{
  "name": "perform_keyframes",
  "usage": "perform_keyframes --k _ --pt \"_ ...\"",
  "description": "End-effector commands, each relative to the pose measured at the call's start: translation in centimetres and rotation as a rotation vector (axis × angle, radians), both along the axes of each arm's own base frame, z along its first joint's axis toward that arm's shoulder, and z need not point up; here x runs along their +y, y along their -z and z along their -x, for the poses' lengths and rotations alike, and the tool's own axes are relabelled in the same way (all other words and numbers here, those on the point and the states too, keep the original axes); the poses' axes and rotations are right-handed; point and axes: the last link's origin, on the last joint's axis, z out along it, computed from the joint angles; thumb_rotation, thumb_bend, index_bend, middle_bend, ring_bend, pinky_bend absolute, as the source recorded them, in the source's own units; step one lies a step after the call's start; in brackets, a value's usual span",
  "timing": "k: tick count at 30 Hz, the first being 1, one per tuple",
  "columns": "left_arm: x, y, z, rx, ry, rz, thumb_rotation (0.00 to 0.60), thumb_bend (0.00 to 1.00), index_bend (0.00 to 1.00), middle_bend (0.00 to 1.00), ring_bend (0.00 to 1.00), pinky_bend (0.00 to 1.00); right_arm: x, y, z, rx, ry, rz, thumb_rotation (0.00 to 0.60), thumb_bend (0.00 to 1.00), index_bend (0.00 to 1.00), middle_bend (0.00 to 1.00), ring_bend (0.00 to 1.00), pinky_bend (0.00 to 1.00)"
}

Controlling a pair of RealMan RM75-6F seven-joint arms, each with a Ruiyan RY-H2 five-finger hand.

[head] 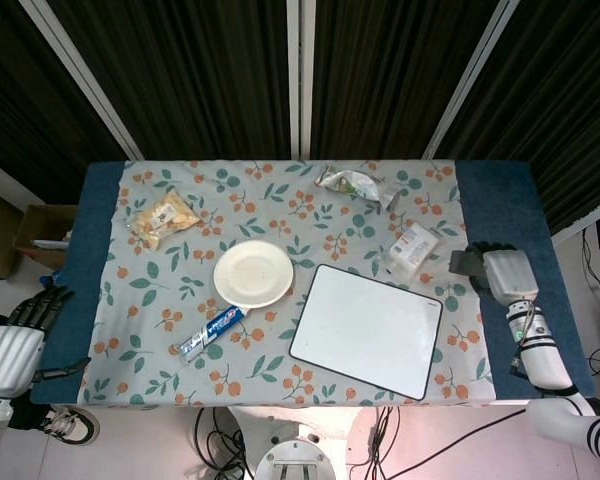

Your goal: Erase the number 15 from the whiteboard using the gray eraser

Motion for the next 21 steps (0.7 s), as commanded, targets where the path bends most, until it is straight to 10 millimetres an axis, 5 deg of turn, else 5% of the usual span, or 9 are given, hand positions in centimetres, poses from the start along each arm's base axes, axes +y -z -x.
perform_keyframes --k 1,11,14,18,21 --pt "0.1 0.0 -0.1 0.000 0.003 0.000 0.419 0.07 0.10 0.09 0.08 0.18 -0.6 1.5 1.1 -0.005 0.038 -0.031 0.600 0.39 0.70 0.59 0.52 0.65" --pt "0.0 0.0 -0.1 0.003 -0.002 0.001 0.419 0.07 0.10 0.09 0.08 0.18 -0.8 3.1 1.5 0.011 0.025 -0.087 0.600 0.38 0.64 0.54 0.51 0.59" --pt "0.0 0.0 -0.1 0.002 -0.001 0.000 0.418 0.07 0.10 0.09 0.08 0.18 -0.7 3.2 1.5 0.021 0.021 -0.114 0.600 0.34 0.44 0.42 0.34 0.42" --pt "0.0 0.1 0.0 0.000 -0.001 0.000 0.418 0.07 0.10 0.09 0.08 0.18 -0.5 3.1 1.5 0.031 0.028 -0.141 0.600 0.23 0.06 0.11 0.03 0.12" --pt "0.0 0.1 0.0 -0.001 -0.003 0.002 0.419 0.07 0.10 0.09 0.08 0.18 -0.2 2.9 1.4 0.025 0.030 -0.147 0.600 0.20 0.00 0.00 0.00 0.01"
